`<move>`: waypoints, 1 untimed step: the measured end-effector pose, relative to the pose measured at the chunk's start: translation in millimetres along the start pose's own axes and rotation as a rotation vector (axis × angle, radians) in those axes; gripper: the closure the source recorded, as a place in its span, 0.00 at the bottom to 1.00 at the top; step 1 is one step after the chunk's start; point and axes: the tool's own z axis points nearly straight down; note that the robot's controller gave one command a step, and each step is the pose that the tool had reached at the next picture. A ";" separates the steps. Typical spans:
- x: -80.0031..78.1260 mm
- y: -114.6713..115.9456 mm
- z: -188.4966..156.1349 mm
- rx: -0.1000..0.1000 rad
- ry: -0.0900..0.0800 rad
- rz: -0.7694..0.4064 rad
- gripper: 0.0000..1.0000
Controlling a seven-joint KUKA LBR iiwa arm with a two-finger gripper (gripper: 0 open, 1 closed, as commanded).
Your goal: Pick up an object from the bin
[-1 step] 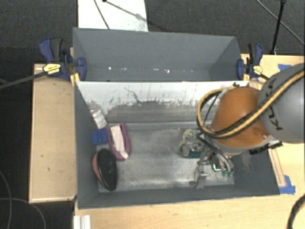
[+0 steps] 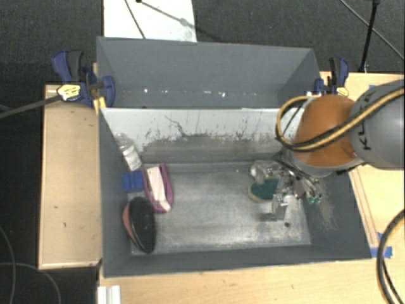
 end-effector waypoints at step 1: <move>-0.6 3.0 -3.4 -0.001 -0.002 -0.001 1.00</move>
Offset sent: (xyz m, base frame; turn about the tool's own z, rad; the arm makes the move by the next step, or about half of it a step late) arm 0.0000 0.0000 0.0000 0.0000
